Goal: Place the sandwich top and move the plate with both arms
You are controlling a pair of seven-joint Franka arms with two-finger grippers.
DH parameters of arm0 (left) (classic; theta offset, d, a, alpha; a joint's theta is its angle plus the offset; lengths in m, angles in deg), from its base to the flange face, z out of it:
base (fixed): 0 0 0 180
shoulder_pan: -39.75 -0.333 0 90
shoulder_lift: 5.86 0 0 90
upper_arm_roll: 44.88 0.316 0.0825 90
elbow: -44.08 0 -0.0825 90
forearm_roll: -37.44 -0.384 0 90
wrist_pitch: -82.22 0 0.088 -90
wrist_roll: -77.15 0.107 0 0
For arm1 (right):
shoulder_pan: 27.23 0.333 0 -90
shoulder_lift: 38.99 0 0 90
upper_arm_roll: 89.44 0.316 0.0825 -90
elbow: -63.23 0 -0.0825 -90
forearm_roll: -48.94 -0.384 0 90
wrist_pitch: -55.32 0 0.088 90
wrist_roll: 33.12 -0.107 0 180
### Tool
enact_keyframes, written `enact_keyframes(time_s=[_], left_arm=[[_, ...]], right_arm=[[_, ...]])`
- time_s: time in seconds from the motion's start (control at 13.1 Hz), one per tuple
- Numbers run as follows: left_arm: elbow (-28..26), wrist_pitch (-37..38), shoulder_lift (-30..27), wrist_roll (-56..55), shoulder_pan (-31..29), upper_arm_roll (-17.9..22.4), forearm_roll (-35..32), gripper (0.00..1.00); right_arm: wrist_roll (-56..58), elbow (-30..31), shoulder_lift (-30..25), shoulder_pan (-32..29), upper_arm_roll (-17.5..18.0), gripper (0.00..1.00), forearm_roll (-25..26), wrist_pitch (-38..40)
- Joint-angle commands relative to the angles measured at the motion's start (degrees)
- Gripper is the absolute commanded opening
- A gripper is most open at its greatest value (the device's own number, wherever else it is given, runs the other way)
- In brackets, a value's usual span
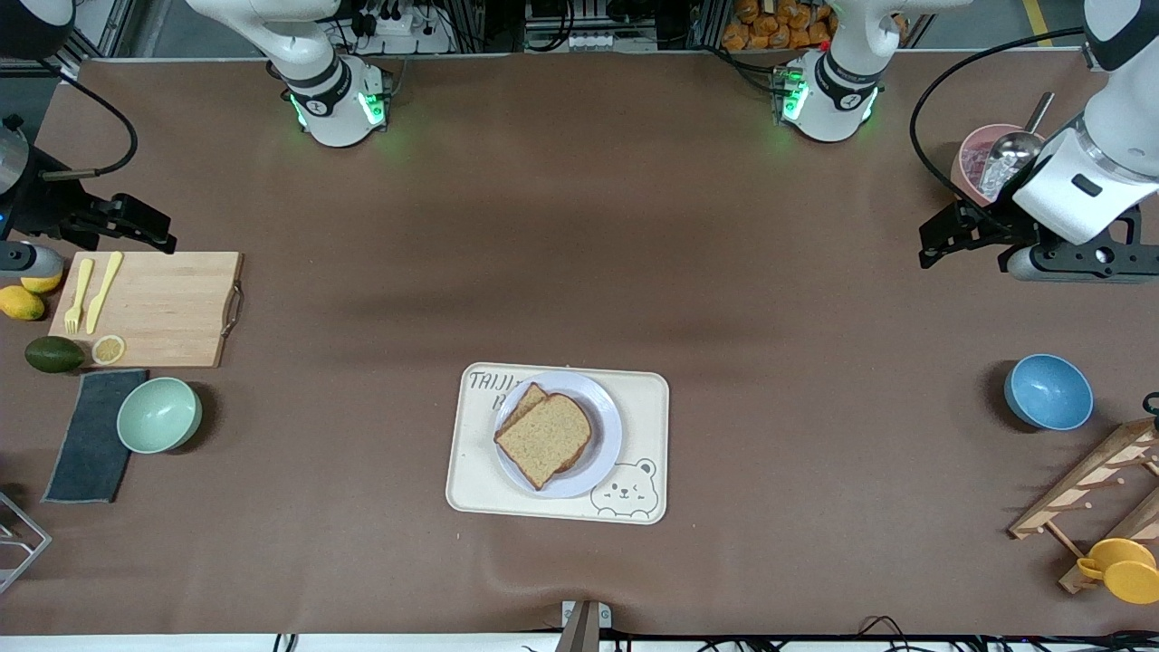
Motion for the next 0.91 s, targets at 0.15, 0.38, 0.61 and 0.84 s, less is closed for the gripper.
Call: enact_keyframes(time_s=[0.15,0.38,0.61,0.84], left_arm=[[1.04,1.09,0.13,-1.10,-0.46,-0.57,-0.18,1.00],[1.22,1.09,0.13,-0.49,-0.64,-0.40,1.48,1.00],[1.13,1.09,0.13,-0.40,-0.64,-0.31,1.58,1.00],[1.04,1.09,0.04,-0.31,-0.64,-0.31,1.58,1.00]], right_arm=[[0.79,0.05,-0.35,0.15,-0.46,1.00,-1.00,0.25],[0.79,0.05,-0.17,0.23,-0.46,1.00,-1.00,0.25],[0.79,0.05,-0.34,0.23,-0.46,1.00,-1.00,0.25],[0.79,0.05,-0.34,0.23,-0.46,1.00,-1.00,0.25]])
